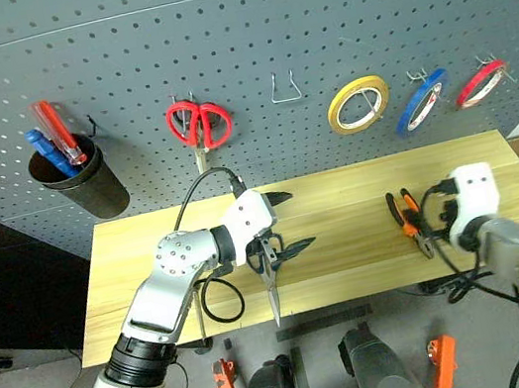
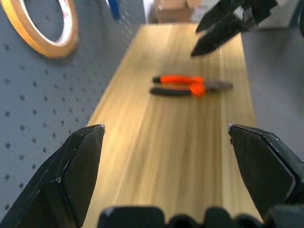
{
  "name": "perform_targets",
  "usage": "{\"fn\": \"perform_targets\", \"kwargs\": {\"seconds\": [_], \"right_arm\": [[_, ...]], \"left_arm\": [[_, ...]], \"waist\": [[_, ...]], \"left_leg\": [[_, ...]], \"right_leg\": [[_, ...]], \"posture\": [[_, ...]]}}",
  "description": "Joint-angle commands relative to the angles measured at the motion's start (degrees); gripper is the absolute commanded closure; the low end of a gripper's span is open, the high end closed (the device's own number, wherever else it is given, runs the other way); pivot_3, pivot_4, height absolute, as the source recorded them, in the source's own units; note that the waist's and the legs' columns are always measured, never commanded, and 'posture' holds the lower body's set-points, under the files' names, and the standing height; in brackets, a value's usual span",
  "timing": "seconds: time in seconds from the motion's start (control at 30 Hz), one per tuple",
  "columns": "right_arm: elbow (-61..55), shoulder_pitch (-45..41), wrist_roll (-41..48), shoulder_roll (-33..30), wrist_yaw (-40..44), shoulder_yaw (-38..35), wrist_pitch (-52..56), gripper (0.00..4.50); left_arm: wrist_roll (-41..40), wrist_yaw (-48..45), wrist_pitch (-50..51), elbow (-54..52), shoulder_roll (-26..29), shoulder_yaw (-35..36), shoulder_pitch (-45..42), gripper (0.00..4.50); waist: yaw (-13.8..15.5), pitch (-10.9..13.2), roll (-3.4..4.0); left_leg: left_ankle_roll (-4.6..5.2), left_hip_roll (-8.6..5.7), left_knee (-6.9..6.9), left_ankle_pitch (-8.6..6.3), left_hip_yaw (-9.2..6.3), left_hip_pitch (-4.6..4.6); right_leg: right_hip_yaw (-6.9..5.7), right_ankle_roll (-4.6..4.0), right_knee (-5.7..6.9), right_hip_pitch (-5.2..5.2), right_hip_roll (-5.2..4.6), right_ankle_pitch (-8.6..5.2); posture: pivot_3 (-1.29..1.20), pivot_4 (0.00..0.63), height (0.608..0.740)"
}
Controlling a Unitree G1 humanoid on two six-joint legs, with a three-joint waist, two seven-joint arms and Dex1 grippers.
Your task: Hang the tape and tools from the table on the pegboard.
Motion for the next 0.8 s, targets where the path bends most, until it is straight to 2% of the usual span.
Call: {"fn": "perform_targets", "kwargs": {"seconds": [0.03, 0.37, 0.8], "right_arm": [[6.73, -2.29, -4.52, -0.86, -0.47, 4.47, -4.59, 0.01], [23.81, -8.29, -11.18, -1.35, 0.94, 8.4, -15.58, 0.01], [40.3, -14.48, -13.14, -1.48, 2.18, 6.34, -21.09, 0.01]], "left_arm": [[0.98, -1.06, -2.79, -0.01, 0.31, 0.08, -0.23, 0.0], [1.91, -1.15, -2.98, -1.11, 0.04, 0.54, 1.28, 0.0], [2.56, -0.95, -2.91, -1.29, -0.53, 0.43, 1.66, 0.0]], "waist": [[-0.03, 0.0, 0.0], [-0.06, 0.01, 0.01], [-0.23, 0.0, 0.01]], "left_leg": [[0.0, -0.01, 0.0, 0.0, 0.04, 0.0], [-0.02, 0.01, -0.05, 0.01, 0.07, 0.0], [-0.02, 0.01, 0.05, 0.01, 0.14, 0.0]], "right_leg": [[0.01, 0.01, -0.01, -0.02, -0.01, 0.01], [-0.05, 0.03, -0.02, -0.06, -0.01, 0.02], [-0.04, 0.05, 0.04, -0.05, -0.01, 0.04]], "posture": [[-0.31, 0.298, 0.74], [-0.29, 0.292, 0.74], [-0.28, 0.292, 0.74]]}}
